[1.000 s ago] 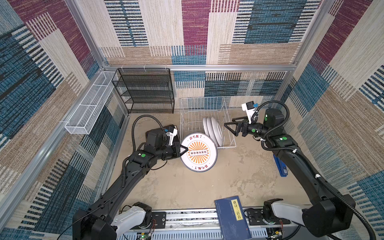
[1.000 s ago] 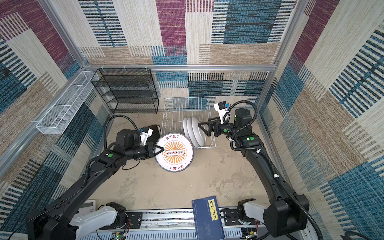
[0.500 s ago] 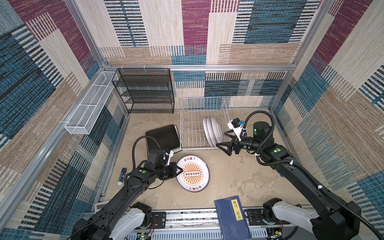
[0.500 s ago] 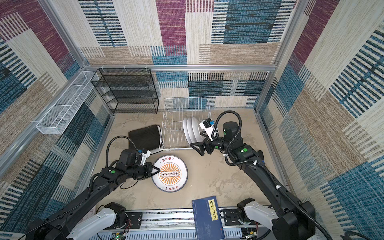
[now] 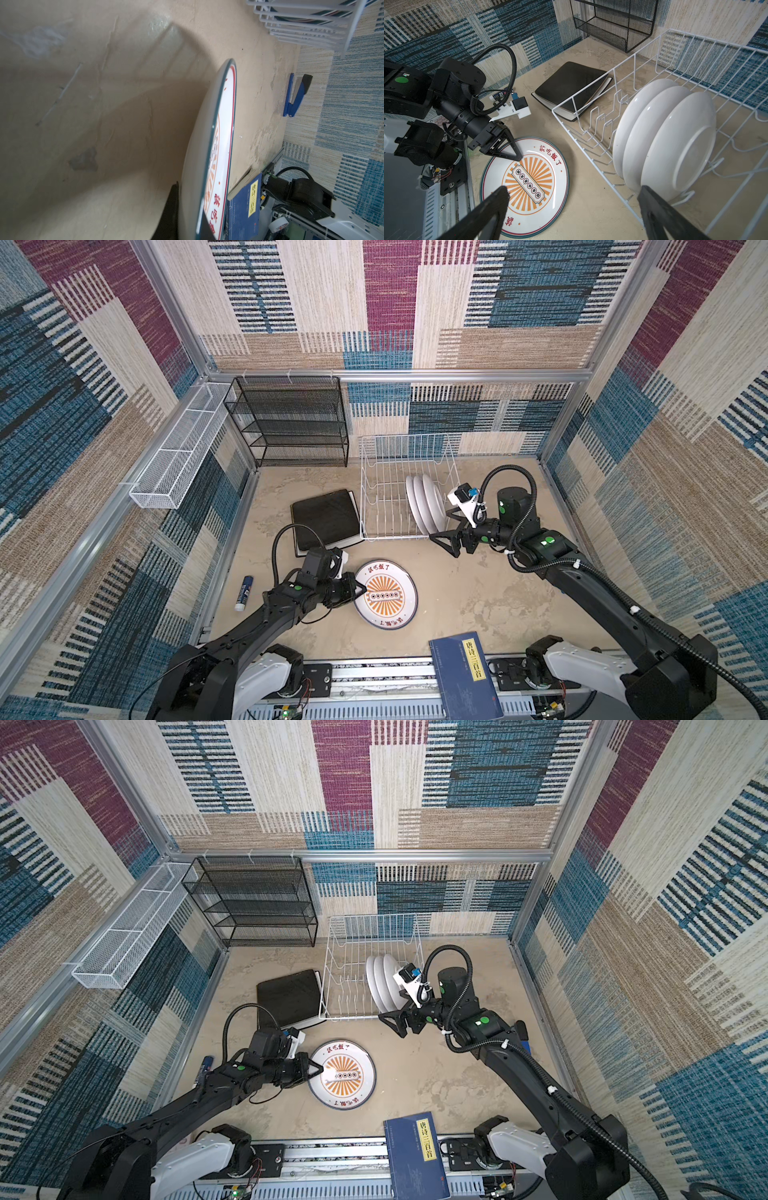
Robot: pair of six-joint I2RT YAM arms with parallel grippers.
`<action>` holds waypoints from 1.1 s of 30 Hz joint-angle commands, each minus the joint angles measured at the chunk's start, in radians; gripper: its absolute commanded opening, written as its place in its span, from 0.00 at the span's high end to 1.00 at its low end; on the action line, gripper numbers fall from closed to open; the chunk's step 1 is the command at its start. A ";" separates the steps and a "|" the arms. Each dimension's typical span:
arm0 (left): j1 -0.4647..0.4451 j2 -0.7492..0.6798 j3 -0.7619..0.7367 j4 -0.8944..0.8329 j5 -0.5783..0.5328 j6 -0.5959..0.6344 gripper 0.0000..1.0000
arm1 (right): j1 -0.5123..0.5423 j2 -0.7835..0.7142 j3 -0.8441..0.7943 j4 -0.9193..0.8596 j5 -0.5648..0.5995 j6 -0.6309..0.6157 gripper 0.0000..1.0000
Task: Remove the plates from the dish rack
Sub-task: 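Lower the printed plate flat onto the table with the left gripper while the right releases, then open the left gripper and lift it off the printed plate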
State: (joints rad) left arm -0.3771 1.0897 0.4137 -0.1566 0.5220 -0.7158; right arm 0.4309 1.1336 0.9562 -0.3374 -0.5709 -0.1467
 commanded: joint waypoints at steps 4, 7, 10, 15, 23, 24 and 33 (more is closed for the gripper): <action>0.000 0.072 0.005 0.151 -0.009 -0.037 0.96 | 0.005 0.003 -0.005 0.005 0.022 -0.020 0.01; 0.001 0.117 0.015 0.158 -0.020 -0.045 0.87 | 0.005 0.006 -0.005 0.012 0.026 -0.026 0.01; 0.000 0.165 0.029 0.170 -0.006 -0.056 0.78 | 0.006 0.008 -0.005 0.027 0.025 -0.018 0.01; 0.000 0.220 0.069 0.100 -0.002 -0.032 0.67 | 0.007 0.003 -0.007 0.030 0.032 -0.024 0.01; 0.001 0.189 0.102 -0.055 -0.081 -0.018 0.36 | 0.007 0.003 -0.013 0.034 0.045 -0.028 0.01; 0.001 0.180 0.107 -0.077 -0.090 -0.012 0.35 | 0.007 0.004 -0.013 0.036 0.048 -0.028 0.01; 0.000 0.056 0.180 -0.268 -0.234 0.042 0.23 | 0.007 0.004 0.006 0.040 0.093 -0.047 0.01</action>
State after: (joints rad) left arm -0.3771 1.1797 0.5678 -0.3340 0.3649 -0.7326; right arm 0.4370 1.1404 0.9493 -0.3332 -0.5007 -0.1806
